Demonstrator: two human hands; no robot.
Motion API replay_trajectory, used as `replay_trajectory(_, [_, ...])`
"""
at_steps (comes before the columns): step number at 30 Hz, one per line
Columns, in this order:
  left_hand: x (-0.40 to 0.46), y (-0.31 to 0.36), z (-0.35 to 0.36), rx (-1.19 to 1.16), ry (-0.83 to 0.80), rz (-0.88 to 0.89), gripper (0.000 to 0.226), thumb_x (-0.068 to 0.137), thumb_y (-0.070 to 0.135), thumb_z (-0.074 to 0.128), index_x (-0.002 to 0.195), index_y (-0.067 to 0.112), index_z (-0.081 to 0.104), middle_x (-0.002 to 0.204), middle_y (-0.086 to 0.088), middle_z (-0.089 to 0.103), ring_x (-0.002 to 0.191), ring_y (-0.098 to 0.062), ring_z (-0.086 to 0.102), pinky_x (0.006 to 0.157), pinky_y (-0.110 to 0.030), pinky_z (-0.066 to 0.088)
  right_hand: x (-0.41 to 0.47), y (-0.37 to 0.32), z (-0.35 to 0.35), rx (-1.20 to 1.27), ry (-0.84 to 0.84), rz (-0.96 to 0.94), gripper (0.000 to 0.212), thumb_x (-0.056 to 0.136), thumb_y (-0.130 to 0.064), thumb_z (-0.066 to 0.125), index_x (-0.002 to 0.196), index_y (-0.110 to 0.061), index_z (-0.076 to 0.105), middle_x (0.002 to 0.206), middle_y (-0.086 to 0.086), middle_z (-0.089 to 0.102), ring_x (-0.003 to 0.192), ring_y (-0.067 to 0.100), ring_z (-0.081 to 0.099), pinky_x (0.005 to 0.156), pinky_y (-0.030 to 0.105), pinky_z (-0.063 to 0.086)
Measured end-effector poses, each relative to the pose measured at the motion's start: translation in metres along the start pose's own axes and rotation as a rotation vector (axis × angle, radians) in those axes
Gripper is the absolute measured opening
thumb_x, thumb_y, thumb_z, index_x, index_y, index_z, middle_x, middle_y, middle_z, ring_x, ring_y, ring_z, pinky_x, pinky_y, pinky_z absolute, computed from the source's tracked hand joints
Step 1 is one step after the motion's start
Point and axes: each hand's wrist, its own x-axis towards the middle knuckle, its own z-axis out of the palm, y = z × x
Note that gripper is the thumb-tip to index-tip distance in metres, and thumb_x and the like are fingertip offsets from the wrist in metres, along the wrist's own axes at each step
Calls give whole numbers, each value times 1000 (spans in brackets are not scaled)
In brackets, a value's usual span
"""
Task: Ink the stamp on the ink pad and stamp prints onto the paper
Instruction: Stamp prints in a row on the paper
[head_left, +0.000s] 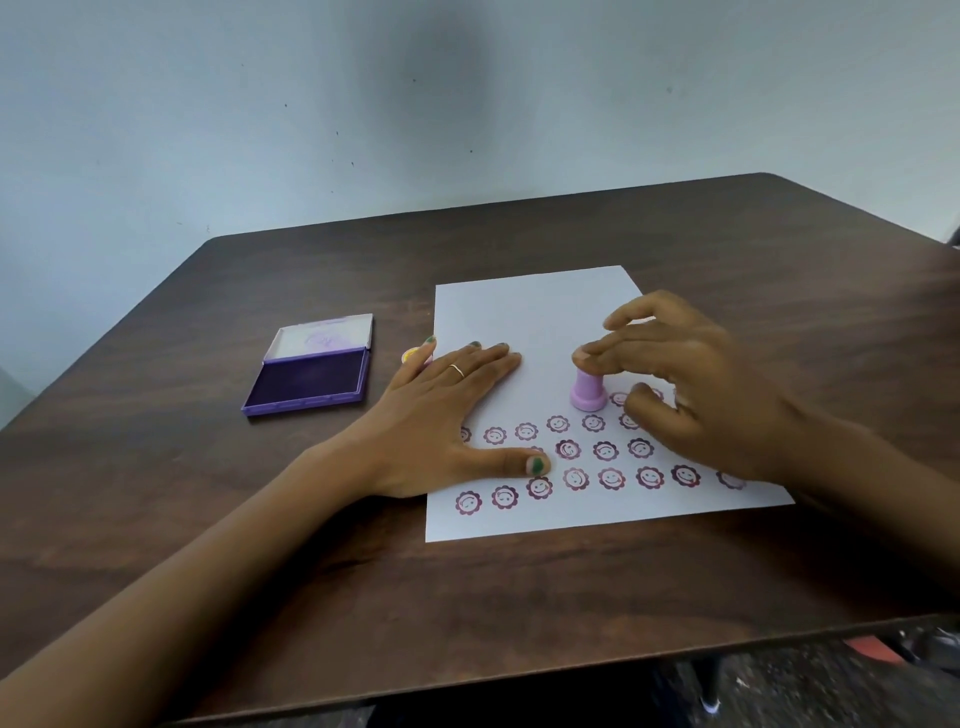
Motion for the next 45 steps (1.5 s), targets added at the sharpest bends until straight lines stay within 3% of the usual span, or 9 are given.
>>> replay_trajectory(5, [0, -1, 1, 3, 2, 3, 103, 60, 91, 26, 148, 42, 3, 158, 19, 2, 143, 1, -4, 112, -29, -21, -2, 2, 2, -106, 60, -19, 39, 73, -12, 48, 104, -17, 70, 109, -4, 71, 113, 17, 43, 89, 40, 39])
replay_trajectory(10, [0, -1, 1, -2, 6, 4, 104, 60, 92, 25, 148, 42, 4, 158, 19, 3, 143, 3, -4, 114, -30, -19, -3, 5, 4, -131, 64, -12, 41, 70, -9, 49, 104, -19, 69, 110, -7, 70, 110, 12, 36, 87, 37, 29])
replay_trajectory(20, [0, 0, -1, 10, -15, -2, 103, 60, 91, 25, 148, 41, 2, 159, 19, 2, 144, 0, -3, 115, -31, -17, -5, 1, 0, -160, 26, -47, 42, 72, -18, 41, 103, -16, 68, 110, -5, 70, 112, 14, 35, 86, 43, 33])
replay_trajectory(28, [-1, 0, -1, 6, -9, -2, 104, 60, 91, 26, 148, 40, 3, 159, 18, 3, 144, 0, -3, 115, -30, -17, -5, -1, -3, -153, 8, -6, 43, 71, -16, 45, 107, -18, 67, 109, -6, 70, 114, 13, 33, 91, 44, 29])
replay_trajectory(33, [0, 1, -1, 1, 0, -1, 104, 61, 90, 27, 149, 40, 4, 159, 18, 3, 144, 0, -3, 114, -30, -16, -4, -2, -2, -170, 12, -14, 39, 72, -18, 48, 105, -18, 68, 105, -6, 70, 113, 14, 36, 90, 46, 31])
replay_trajectory(40, [-1, 0, 0, -6, 2, 3, 104, 61, 90, 27, 149, 40, 4, 159, 18, 3, 143, 2, -4, 115, -30, -16, 0, -1, 5, -167, 85, -24, 23, 83, -29, 60, 100, -19, 71, 93, -2, 70, 98, 12, 47, 75, 33, 32])
replay_trajectory(43, [-1, 0, 0, -1, -5, 4, 104, 61, 89, 28, 149, 40, 3, 159, 18, 3, 144, 1, -4, 116, -31, -16, 3, -2, 6, -70, 80, 40, 20, 82, -26, 64, 97, -16, 72, 92, 2, 73, 90, 21, 61, 68, 35, 46])
replay_trajectory(45, [0, 0, -1, 1, -10, 3, 104, 61, 89, 28, 149, 40, 3, 159, 18, 2, 144, 0, -4, 115, -31, -16, 4, -2, 7, -2, 66, 68, 22, 82, -25, 63, 97, -13, 72, 96, 6, 74, 88, 21, 65, 72, 42, 54])
